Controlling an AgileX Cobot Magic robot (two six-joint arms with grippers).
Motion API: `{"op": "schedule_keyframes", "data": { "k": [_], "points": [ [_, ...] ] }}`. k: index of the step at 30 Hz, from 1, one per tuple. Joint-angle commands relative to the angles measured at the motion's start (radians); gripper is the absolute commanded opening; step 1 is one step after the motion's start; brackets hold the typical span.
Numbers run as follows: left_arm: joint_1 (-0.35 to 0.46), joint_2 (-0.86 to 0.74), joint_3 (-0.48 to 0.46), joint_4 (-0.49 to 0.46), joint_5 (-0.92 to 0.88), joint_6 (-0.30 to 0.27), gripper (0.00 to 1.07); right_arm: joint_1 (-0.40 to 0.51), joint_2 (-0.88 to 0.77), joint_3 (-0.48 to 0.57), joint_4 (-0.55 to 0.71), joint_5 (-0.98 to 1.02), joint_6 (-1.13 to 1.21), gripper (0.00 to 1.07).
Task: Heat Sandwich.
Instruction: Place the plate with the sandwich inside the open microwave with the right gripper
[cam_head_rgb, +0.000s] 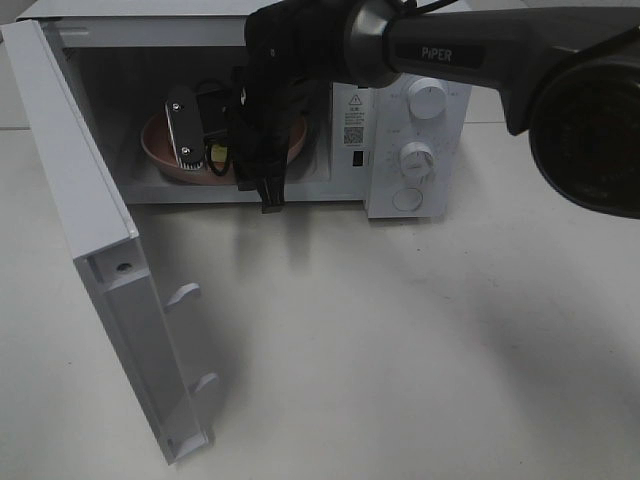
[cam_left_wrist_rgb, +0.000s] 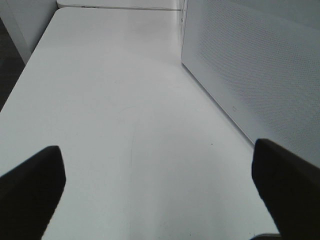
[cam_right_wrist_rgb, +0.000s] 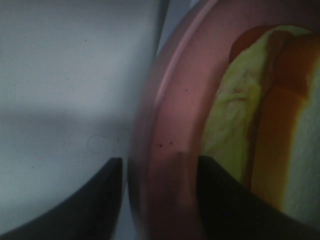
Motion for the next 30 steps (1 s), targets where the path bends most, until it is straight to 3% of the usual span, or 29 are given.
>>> {"op": "schedule_keyframes", "data": {
  "k": [1,5,20,30],
  "points": [
    [-0.005,-0.016,0.002,-0.005,-0.009,-0.002,0.96,0.0,-0.006,-0.004,-0.001,-0.025,0.095,0.69],
    [-0.005,-0.016,0.002,-0.005,-0.009,-0.002,0.96,0.0,-0.006,-0.004,0.0,-0.019,0.131,0.79],
    [-0.005,-0.016,0.002,-0.005,-0.009,-0.002,0.96,0.0,-0.031,-0.003,0.0,-0.017,0.188,0.76],
    [-0.005,-0.016,0.002,-0.005,-0.009,-0.002,0.96,0.0,-0.093,0.1,-0.031,-0.031,0.218,0.76]
  ]
}}
